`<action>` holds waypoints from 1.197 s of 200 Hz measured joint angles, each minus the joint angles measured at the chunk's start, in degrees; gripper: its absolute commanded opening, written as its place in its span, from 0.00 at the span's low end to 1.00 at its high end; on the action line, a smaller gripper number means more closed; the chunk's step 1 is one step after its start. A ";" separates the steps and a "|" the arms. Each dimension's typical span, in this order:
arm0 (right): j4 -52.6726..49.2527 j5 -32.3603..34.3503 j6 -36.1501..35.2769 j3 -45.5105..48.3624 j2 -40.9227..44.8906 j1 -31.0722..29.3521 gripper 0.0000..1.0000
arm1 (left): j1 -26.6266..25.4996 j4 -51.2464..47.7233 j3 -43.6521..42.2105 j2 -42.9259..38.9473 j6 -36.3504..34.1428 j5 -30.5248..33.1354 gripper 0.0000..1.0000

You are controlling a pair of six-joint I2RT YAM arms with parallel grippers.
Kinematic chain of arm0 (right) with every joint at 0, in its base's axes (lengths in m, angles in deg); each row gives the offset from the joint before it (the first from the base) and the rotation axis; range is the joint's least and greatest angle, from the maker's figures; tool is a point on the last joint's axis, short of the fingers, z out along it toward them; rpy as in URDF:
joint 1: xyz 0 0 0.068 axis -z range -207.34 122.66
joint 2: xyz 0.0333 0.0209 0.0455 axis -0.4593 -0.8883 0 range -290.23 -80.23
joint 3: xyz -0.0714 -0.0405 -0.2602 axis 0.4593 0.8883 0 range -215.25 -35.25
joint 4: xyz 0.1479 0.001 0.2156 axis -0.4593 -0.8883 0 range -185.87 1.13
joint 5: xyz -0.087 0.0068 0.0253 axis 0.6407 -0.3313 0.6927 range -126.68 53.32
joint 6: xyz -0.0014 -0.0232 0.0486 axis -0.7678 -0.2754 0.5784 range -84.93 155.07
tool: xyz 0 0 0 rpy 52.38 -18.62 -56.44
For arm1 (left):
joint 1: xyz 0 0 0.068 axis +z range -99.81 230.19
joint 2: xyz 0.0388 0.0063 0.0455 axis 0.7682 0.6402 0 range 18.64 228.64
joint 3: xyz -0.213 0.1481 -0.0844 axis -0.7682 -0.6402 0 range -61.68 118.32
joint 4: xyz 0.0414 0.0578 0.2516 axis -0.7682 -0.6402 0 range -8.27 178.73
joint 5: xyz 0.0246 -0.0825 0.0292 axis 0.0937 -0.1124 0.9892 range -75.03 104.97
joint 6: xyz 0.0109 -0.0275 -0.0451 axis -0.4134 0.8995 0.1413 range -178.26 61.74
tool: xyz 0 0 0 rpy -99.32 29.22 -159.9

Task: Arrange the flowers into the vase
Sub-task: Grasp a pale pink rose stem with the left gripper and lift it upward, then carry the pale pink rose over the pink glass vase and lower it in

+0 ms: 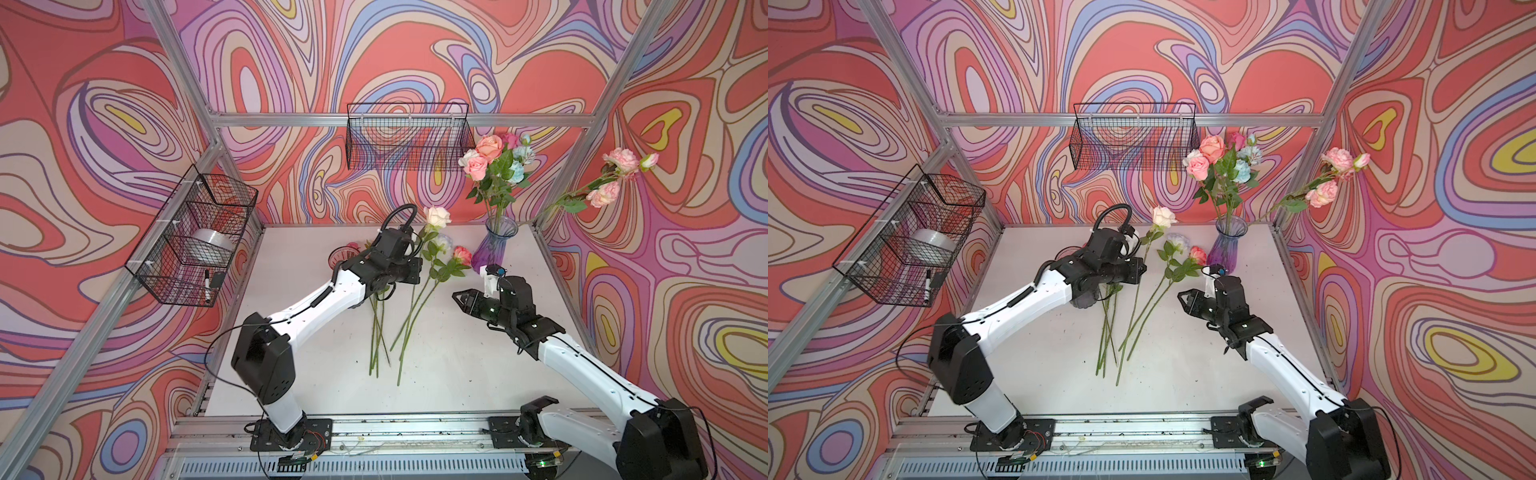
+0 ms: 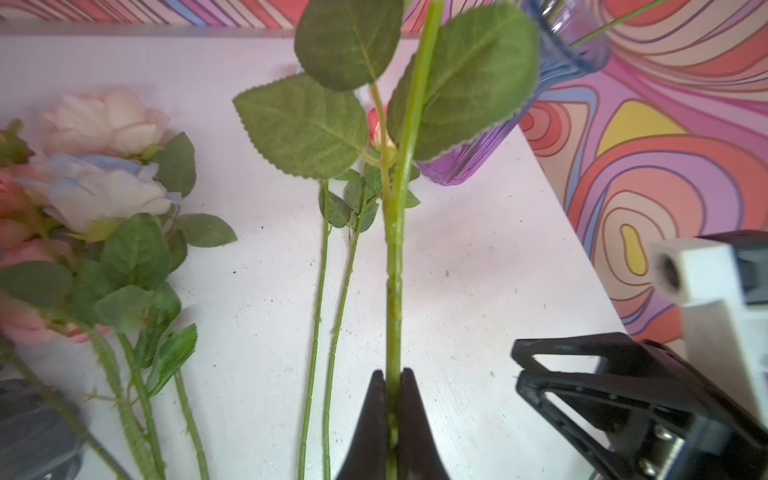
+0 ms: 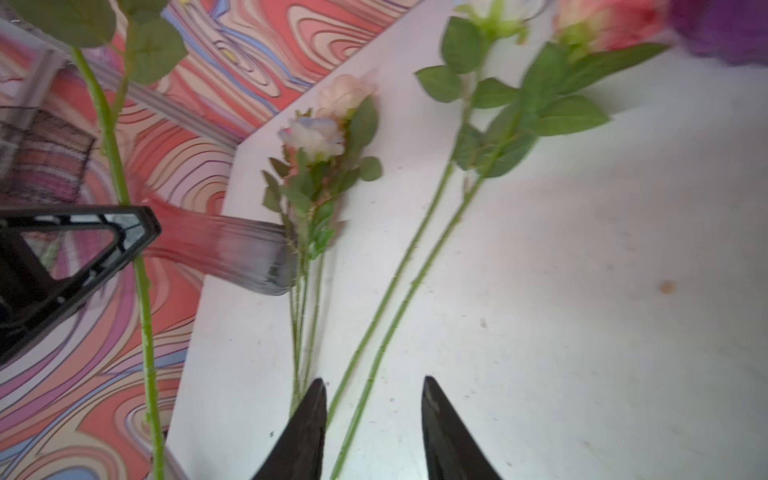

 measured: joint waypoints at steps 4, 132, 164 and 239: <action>0.90 -0.50 -0.13 -0.02 0.02 -1.03 0.43 | 0.00 1.01 -1.40 -2.36 -0.50 0.55 0.00; 11.17 1.22 2.08 -3.04 -6.93 -10.51 0.39 | 0.42 41.51 -7.96 -25.35 -39.56 30.03 0.00; 10.75 2.62 2.05 -3.04 -6.78 -10.56 0.38 | 3.30 46.84 -0.57 -16.98 -46.82 31.98 0.00; 9.09 4.52 1.36 -3.04 -6.01 -10.56 0.38 | 14.43 50.80 1.95 -7.58 -42.16 32.24 0.00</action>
